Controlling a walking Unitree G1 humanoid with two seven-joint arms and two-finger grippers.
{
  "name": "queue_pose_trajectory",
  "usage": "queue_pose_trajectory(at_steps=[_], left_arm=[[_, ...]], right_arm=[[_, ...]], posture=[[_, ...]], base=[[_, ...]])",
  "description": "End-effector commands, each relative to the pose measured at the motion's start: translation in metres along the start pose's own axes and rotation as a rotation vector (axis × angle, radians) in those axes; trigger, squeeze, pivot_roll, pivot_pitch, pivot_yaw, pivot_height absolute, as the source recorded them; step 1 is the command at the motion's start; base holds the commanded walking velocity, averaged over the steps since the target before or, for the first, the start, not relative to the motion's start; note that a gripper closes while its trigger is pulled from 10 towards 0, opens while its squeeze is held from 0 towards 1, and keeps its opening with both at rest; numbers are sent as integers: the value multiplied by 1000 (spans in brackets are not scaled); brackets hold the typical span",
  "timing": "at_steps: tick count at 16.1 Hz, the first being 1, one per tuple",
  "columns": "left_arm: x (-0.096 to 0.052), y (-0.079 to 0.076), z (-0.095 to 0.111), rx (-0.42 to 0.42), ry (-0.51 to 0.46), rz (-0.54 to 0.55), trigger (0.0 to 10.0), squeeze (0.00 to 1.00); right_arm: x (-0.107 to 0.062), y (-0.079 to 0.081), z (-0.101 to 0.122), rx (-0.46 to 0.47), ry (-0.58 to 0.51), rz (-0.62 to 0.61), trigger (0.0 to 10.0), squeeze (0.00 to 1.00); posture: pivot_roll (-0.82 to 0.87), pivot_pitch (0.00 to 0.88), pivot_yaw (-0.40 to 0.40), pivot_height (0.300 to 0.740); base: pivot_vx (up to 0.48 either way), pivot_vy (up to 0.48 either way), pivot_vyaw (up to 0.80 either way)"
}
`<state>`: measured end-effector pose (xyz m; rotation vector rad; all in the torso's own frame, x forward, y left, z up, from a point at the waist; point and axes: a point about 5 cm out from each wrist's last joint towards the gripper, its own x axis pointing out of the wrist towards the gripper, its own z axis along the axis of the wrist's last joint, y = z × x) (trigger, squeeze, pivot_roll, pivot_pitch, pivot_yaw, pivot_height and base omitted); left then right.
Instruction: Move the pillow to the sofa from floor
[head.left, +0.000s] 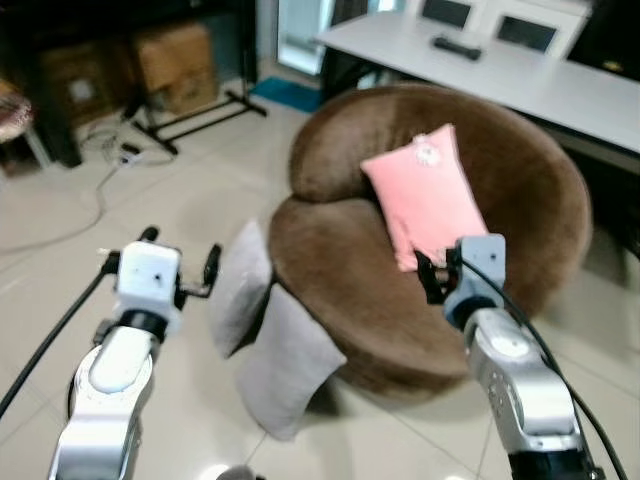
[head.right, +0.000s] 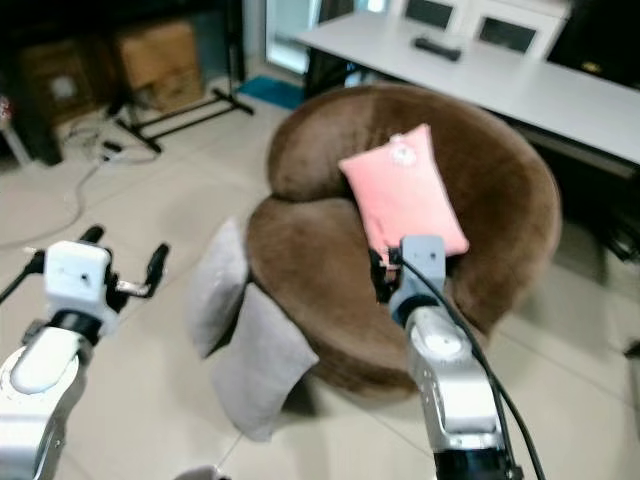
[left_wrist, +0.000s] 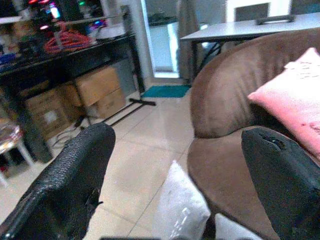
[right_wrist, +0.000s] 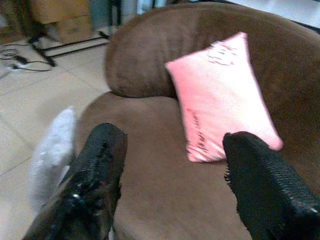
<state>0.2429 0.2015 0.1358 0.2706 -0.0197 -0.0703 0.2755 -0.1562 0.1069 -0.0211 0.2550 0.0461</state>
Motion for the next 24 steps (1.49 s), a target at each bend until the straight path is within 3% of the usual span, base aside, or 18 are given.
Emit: queue_pose_trajectory(at_steps=[1, 6, 9, 13, 14, 16, 17, 18, 19, 20, 24], left_arm=[[1, -2, 2, -14, -10, -9, 10000, 0], [2, 2, 2, -10, -8, -3, 10000, 0], [1, 3, 1, -7, -3, 0, 10000, 0], [2, 6, 1, -1, -3, 6, 10000, 0], [2, 7, 1, 3, -3, 9, 10000, 0], [2, 9, 2, 18, -9, 30, 10000, 0], [2, 10, 2, 22, -9, 40, 10000, 0], [2, 11, 2, 23, -10, 41, 10000, 0], [2, 11, 3, 23, -10, 41, 10000, 0], [3, 12, 3, 44, -17, 58, 10000, 0], [4, 13, 3, 78, -43, 79, 10000, 0]], right_arm=[[0, -1, 2, 0, -6, -2, 10000, 1000], [1, 0, 1, 8, -9, -16, 10000, 1000], [2, 1, 1, -35, -7, 0, 10000, 1000], [2, -3, 2, -5, -14, -29, 10000, 965], [2, -4, 3, 4, -28, -35, 10000, 694], [1, -5, 2, 28, -27, -43, 10000, 651], [1, -5, 1, 62, -37, -49, 10000, 537], [0, -4, 1, 52, -42, -39, 10000, 286], [0, -4, 1, 49, -42, -35, 10000, 286], [0, -5, -1, 46, -41, -42, 10000, 86], [0, -6, -1, 50, -43, -45, 10000, 82]], posture=[[41, 0, -75, 740], [48, 0, -74, 740], [50, 0, -77, 740], [49, 0, -74, 740], [48, 0, -72, 740], [49, 0, -70, 740], [49, 0, -69, 725], [49, 0, -68, 715], [49, 0, -68, 710], [48, 0, -67, 690], [48, 0, -67, 650]], base=[[266, 0, 800], [319, 0, 480], [325, 0, 267], [328, 0, 400], [330, 0, 0], [148, 0, 0], [0, 0, 0], [0, 0, 0], [0, 0, 0], [0, 0, 0], [0, 0, 0]])
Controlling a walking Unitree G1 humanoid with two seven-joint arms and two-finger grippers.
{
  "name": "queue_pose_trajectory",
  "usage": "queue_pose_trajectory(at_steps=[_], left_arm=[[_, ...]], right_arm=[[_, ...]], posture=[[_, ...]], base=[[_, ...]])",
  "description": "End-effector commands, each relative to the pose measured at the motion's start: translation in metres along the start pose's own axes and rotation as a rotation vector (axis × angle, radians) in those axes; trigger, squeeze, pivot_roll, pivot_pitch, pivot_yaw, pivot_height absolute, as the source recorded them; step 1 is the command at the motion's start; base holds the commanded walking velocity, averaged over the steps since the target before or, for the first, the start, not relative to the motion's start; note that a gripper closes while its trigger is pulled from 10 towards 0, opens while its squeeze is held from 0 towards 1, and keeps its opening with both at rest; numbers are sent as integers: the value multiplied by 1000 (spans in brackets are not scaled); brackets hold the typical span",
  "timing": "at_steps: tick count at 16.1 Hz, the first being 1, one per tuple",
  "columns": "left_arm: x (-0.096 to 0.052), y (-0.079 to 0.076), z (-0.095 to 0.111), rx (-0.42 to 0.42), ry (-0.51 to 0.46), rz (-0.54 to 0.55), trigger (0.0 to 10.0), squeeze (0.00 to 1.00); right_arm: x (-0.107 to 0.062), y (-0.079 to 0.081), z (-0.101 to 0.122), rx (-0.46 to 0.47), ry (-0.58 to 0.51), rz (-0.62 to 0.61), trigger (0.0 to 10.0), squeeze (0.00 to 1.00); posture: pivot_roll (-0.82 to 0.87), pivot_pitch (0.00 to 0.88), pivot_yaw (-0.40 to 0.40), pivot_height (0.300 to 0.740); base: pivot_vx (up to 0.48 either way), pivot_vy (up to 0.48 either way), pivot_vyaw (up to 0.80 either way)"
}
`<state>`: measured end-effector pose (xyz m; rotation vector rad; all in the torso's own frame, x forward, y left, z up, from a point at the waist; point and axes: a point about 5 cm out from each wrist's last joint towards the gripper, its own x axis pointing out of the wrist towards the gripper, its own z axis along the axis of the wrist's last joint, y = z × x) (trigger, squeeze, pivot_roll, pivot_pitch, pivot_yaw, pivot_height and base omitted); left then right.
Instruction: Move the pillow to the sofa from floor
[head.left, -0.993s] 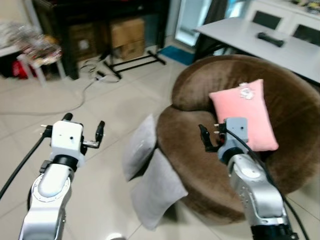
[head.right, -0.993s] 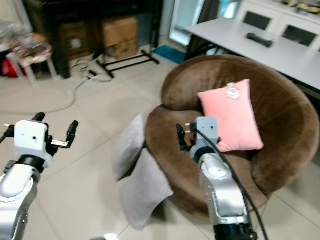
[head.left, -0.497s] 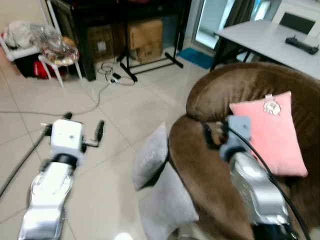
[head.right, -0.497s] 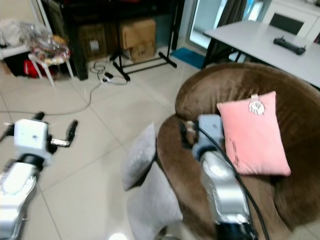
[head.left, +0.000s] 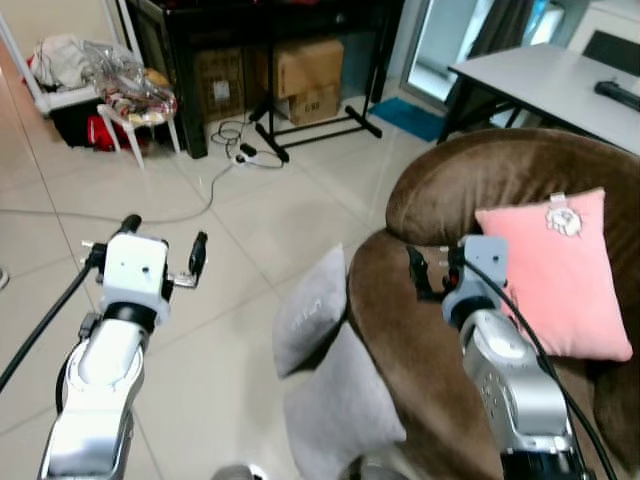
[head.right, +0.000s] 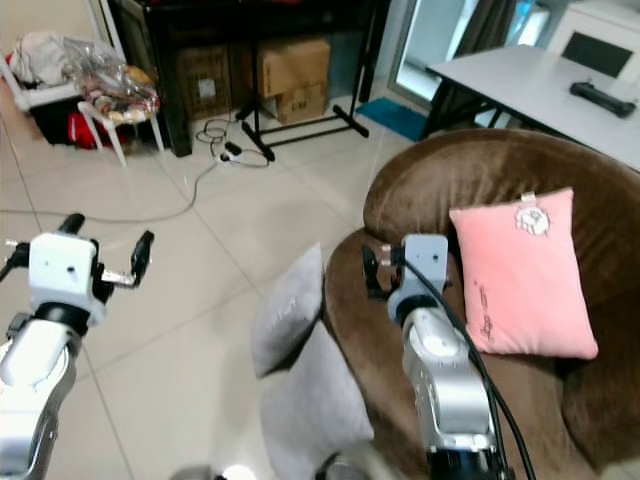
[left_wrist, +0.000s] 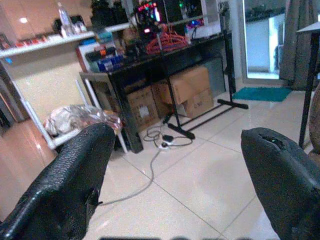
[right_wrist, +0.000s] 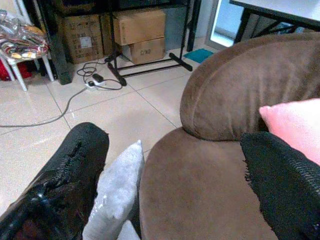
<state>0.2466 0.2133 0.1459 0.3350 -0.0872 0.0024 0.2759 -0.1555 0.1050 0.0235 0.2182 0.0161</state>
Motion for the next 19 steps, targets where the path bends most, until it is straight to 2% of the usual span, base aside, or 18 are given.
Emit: queue_pose_trajectory(at_steps=[1, 6, 9, 10, 14, 19], left_arm=[[0, -1, -3, 13, 6, 0, 10000, 0], [1, 0, -2, 21, -16, 11, 10000, 0], [0, -3, -2, 2, -19, 11, 10000, 0], [-1, -3, -3, 9, -15, 10, 10000, 0], [-4, -2, -4, -23, -14, 3, 10000, 0], [-5, -1, -5, -36, -7, 10, 10000, 0]], right_arm=[[-2, -6, 0, 3, -6, -19, 10000, 82], [-4, -4, -2, 12, -7, -19, 10000, 82], [-4, -5, -2, 1, -6, -22, 10000, 27], [-3, -4, -1, -3, -13, -12, 10000, 0], [-1, -2, -1, -43, -14, -5, 10000, 0], [1, -2, -2, -49, -5, 9, 10000, 0]], posture=[[47, 0, -67, 640], [42, 0, -61, 590], [46, 0, -71, 555], [48, 0, -76, 550], [54, 0, -85, 550], [56, 0, -90, 550]], base=[[0, 0, 0], [0, 0, 0], [0, 0, 0], [0, 0, 0], [0, 0, 0], [302, 0, 0]])
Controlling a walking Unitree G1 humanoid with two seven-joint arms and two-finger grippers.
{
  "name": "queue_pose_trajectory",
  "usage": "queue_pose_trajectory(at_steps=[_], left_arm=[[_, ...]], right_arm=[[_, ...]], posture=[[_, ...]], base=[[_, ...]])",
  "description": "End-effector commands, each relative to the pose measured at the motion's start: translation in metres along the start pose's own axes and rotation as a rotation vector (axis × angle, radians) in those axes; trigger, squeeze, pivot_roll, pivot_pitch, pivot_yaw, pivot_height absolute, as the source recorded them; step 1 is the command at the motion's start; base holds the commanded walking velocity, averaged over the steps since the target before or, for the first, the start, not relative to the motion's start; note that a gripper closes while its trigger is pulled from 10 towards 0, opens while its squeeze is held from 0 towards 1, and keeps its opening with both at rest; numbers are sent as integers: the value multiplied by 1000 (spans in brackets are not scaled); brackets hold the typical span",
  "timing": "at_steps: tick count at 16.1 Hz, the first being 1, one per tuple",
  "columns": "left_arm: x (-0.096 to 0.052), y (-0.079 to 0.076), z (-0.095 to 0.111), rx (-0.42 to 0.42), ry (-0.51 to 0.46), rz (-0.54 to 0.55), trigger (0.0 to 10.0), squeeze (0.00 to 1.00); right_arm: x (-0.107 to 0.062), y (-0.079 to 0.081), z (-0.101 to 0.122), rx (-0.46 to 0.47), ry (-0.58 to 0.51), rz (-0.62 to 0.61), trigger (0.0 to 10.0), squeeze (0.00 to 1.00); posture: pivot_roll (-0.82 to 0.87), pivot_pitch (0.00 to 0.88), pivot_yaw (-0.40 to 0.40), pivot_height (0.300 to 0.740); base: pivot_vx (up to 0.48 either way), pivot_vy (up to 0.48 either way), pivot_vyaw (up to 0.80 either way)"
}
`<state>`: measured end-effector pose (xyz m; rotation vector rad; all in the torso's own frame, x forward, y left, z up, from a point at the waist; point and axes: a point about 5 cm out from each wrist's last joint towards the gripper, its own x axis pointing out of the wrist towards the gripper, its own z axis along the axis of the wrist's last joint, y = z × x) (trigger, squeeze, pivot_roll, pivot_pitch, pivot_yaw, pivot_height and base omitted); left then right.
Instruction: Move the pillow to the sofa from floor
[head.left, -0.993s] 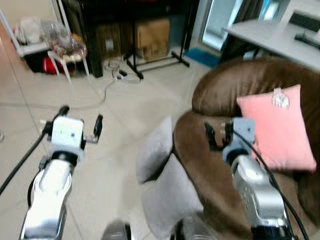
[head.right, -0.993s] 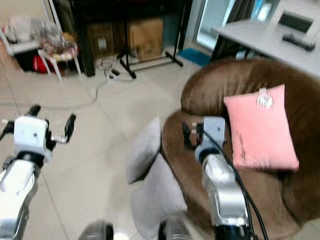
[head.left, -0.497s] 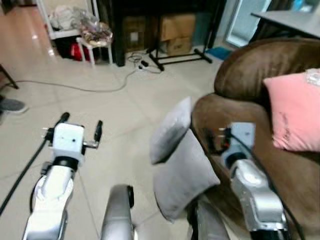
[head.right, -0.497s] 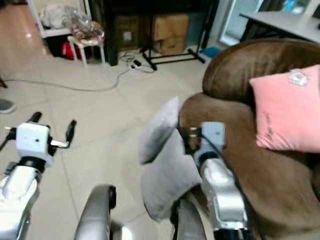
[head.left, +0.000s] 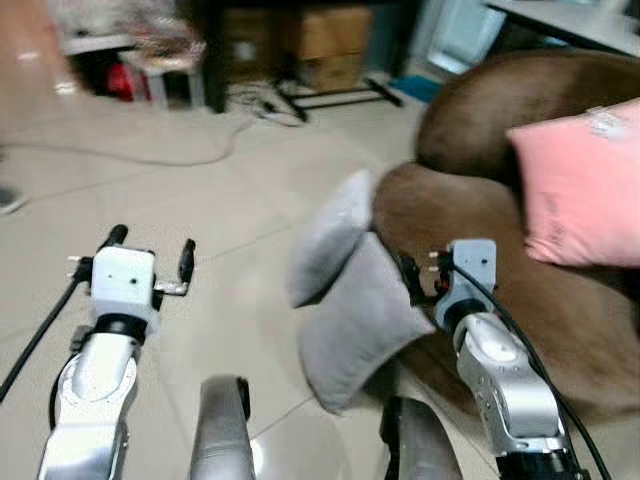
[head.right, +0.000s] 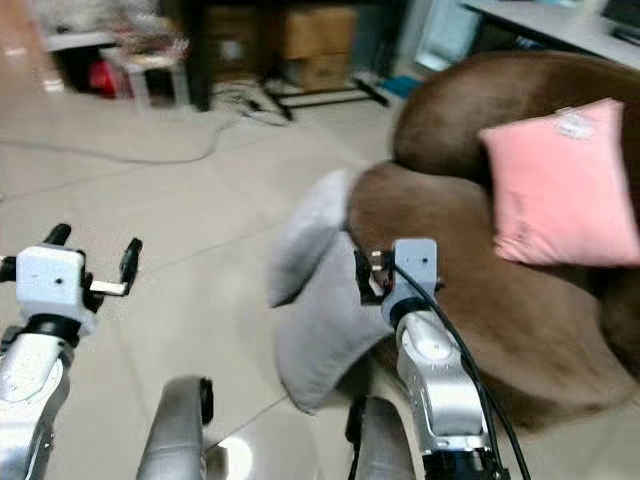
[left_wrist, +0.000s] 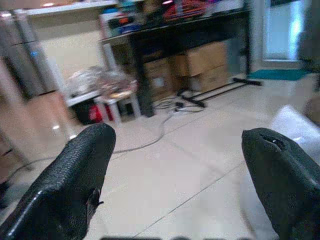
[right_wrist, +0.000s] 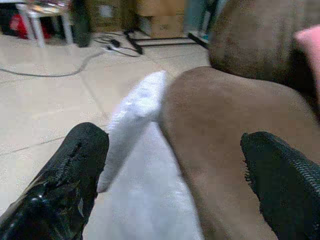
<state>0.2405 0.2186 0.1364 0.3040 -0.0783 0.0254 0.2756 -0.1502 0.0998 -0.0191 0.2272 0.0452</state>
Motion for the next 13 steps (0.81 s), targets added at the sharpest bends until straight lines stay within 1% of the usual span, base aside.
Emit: queue_pose_trajectory(at_steps=[1, 3, 6, 9, 11, 12, 13], left_arm=[[1, -3, 4, -8, -19, -12, 10000, 0], [1, -2, 4, -9, -16, -11, 10000, 0], [1, -2, 4, -9, -14, -11, 10000, 0], [2, -2, 4, -8, -18, -15, 10000, 0], [2, -3, 5, -7, -18, -15, 10000, 0], [1, -3, 4, -7, -18, -13, 10000, 0], [0, -3, 4, -6, -17, -11, 10000, 0]], right_arm=[[0, -7, 3, -6, -14, -15, 10000, 0], [0, -6, 3, -5, -11, -10, 10000, 0], [1, -5, 2, 5, -6, -4, 10000, 0], [0, -4, 3, -7, -14, 17, 10000, 0], [1, -2, 4, 2, -13, 38, 10000, 0], [1, 0, 5, -21, -17, 74, 10000, 0], [0, 1, 5, -34, -12, 91, 10000, 0]], posture=[[56, 0, -90, 550], [58, 0, -94, 550], [56, 0, -87, 550], [54, 0, -86, 550], [54, 0, -86, 550], [56, 0, -89, 550], [56, 0, -89, 550]], base=[[311, 0, 0], [315, 0, 0], [312, 0, -685], [314, 0, 0], [298, 0, 0], [289, 0, 0], [289, 0, 594]])
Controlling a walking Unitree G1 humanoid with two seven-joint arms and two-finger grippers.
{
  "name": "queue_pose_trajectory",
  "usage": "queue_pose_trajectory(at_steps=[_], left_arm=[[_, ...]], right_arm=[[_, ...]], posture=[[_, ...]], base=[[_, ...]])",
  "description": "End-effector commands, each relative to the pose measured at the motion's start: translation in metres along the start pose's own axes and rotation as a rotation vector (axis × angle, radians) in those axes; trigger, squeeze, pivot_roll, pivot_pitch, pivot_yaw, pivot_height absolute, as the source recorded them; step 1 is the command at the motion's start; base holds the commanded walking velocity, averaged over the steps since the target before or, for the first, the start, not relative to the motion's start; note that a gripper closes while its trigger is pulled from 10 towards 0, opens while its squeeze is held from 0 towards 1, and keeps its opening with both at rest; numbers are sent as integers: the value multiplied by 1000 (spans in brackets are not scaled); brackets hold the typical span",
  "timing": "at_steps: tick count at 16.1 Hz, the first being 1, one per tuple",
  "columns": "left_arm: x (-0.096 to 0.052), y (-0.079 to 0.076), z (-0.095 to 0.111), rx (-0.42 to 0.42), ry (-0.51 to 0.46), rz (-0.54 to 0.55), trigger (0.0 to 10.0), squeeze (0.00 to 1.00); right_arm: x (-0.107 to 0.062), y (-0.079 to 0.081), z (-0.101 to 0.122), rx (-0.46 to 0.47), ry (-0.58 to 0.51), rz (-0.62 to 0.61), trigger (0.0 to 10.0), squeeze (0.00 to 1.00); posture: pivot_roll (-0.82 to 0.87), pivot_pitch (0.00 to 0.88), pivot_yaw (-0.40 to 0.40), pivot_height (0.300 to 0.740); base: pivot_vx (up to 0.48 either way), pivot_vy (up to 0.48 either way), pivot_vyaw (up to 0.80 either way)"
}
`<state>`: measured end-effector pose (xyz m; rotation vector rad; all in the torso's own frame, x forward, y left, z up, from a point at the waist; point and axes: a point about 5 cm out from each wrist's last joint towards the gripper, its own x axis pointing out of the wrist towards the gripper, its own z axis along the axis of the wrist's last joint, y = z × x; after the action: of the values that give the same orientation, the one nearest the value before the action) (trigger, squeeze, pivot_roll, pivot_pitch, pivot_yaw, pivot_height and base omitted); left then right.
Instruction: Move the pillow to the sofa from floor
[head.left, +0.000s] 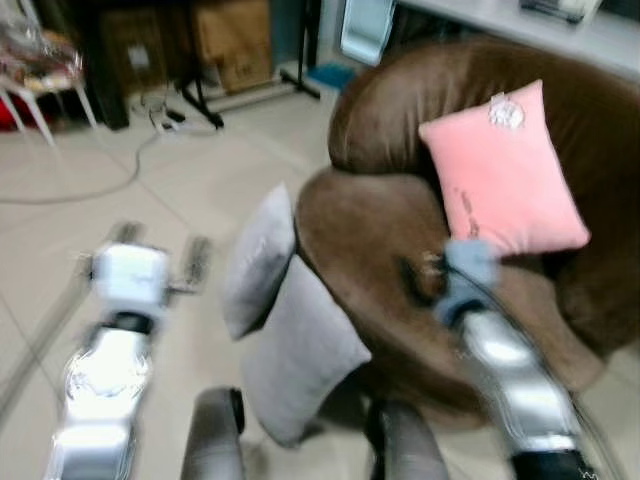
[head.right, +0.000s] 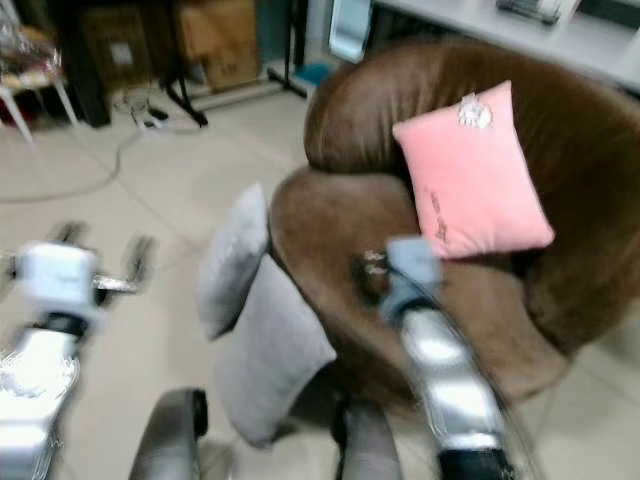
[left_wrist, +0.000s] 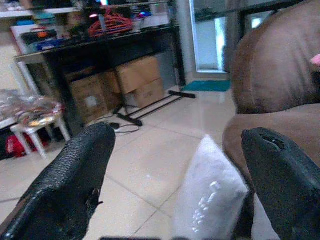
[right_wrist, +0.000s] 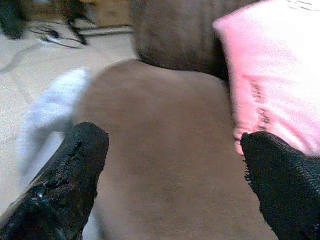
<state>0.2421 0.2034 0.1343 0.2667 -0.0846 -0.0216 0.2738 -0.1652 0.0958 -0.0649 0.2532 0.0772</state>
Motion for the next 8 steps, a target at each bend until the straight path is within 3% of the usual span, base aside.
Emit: queue_pose_trajectory(at_steps=[1, 3, 8], left_arm=[[-2, 12, 2, 33, -3, 33, 10000, 0], [-2, 11, 1, 33, 0, 35, 10000, 0], [-1, 10, -1, 49, 10, 39, 10000, 0]], right_arm=[[2, 16, 9, 9, -33, 72, 10000, 0], [2, 16, 10, 9, -51, 73, 10000, 0], [1, 18, 6, 71, -35, 105, 10000, 0]], posture=[[56, 0, -89, 550], [56, 0, -89, 550], [59, 0, -82, 535]], base=[[289, 0, 800], [283, 0, 800], [0, 0, 0]])
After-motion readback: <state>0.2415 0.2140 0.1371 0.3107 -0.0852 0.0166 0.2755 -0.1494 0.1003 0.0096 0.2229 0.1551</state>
